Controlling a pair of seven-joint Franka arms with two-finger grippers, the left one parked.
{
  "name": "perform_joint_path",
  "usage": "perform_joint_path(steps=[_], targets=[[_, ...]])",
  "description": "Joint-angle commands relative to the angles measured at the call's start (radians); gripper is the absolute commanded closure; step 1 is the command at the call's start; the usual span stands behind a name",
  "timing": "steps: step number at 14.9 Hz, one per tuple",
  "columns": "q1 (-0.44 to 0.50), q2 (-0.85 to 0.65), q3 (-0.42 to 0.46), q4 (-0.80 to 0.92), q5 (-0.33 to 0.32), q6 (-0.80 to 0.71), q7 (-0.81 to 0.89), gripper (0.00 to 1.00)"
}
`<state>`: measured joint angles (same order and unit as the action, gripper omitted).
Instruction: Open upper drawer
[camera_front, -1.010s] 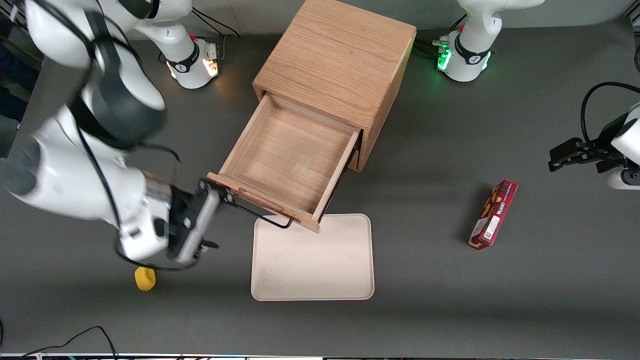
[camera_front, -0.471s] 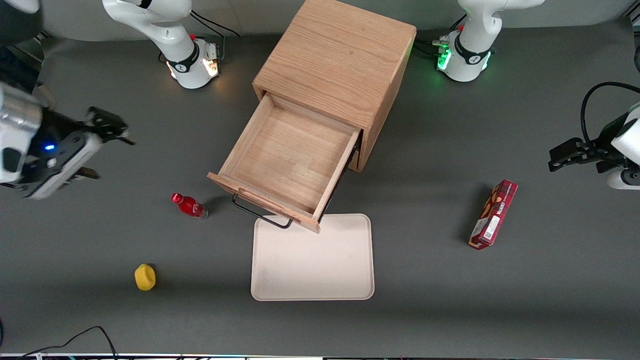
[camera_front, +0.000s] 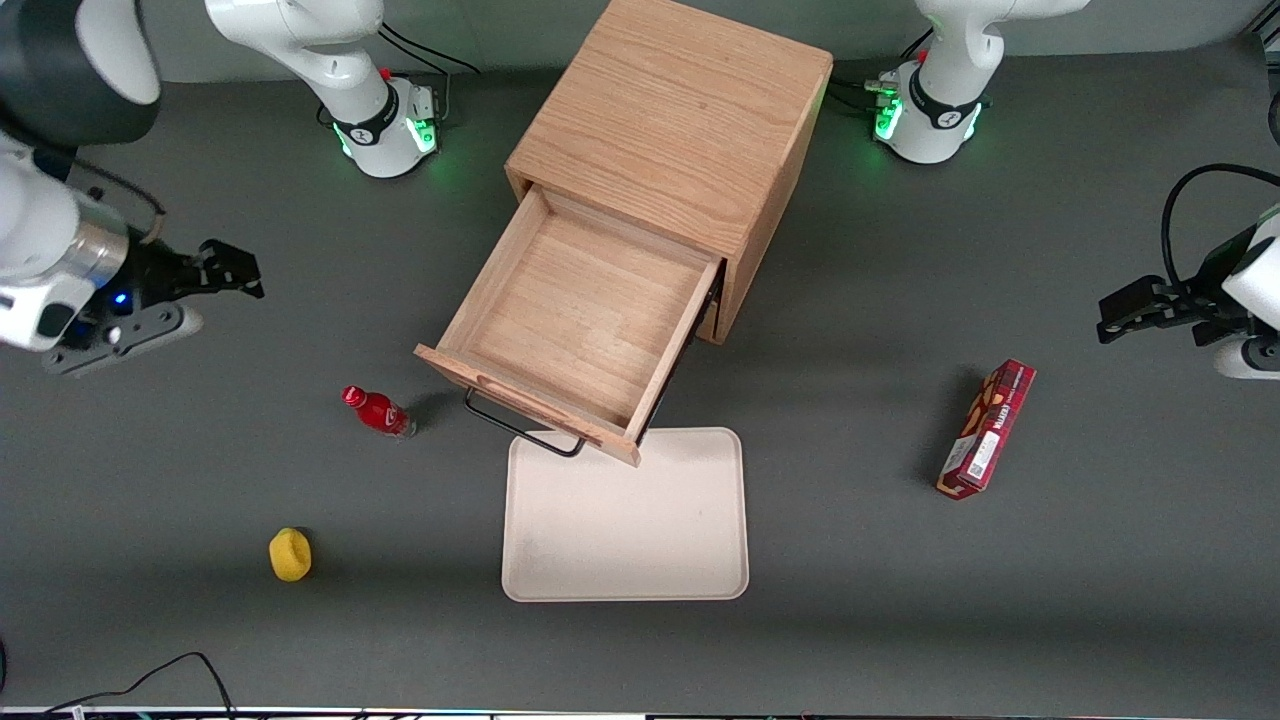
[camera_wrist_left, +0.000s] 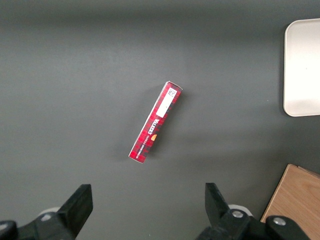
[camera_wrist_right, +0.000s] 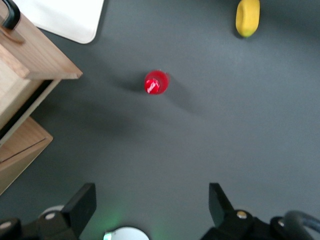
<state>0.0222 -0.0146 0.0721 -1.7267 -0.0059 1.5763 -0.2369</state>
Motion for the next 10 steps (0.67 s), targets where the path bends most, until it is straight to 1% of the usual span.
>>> perform_joint_path(steps=[1,2,3,4,7,10], targets=[[-0.001,-0.156,-0.020,-0.205,-0.016,0.096,0.109,0.00],[-0.001,-0.157,-0.040,-0.202,-0.006,0.097,0.230,0.00],[0.007,-0.156,-0.054,-0.197,-0.005,0.099,0.296,0.00],[0.008,-0.150,-0.052,-0.180,-0.015,0.097,0.300,0.00],[0.009,-0.125,-0.051,-0.126,-0.017,0.088,0.304,0.00],[0.009,-0.120,-0.057,-0.120,-0.014,0.083,0.320,0.00]])
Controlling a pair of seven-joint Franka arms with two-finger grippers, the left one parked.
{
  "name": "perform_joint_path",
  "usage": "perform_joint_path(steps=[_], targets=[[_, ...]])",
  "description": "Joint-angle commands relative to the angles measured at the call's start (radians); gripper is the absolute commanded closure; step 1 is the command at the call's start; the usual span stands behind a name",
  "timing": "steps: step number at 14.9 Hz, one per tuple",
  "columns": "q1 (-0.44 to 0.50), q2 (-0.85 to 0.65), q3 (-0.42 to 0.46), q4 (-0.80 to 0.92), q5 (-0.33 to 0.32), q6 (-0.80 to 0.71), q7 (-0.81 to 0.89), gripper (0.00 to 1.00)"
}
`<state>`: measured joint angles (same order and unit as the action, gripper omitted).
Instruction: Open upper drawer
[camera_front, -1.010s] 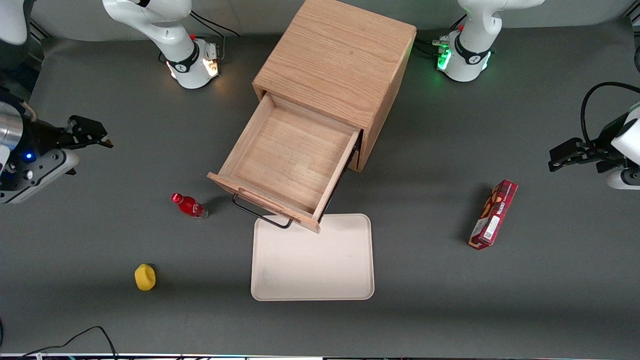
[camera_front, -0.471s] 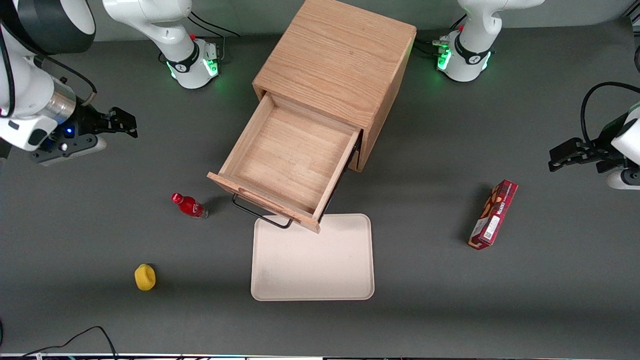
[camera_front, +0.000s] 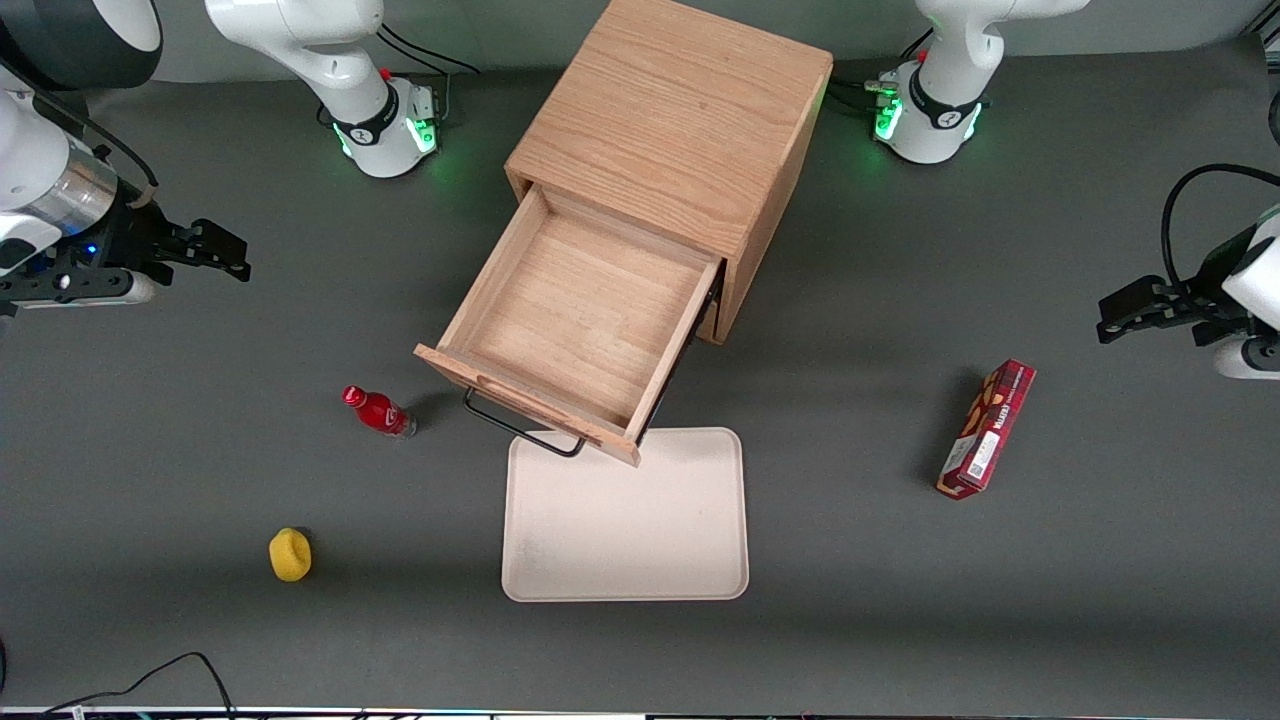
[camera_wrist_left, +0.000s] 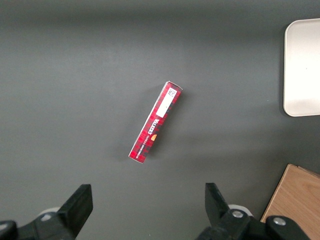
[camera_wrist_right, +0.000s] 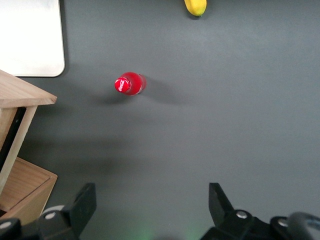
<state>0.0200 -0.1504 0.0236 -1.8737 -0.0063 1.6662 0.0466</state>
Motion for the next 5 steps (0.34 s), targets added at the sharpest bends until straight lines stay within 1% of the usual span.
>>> perform_joint_path(steps=[1,2,5], targets=[[0.009,0.015,-0.008,0.027,-0.011,-0.008,0.064,0.00],[0.008,0.015,-0.011,0.028,-0.006,-0.017,0.116,0.00],[0.011,0.014,-0.011,0.027,-0.006,-0.028,0.150,0.00]])
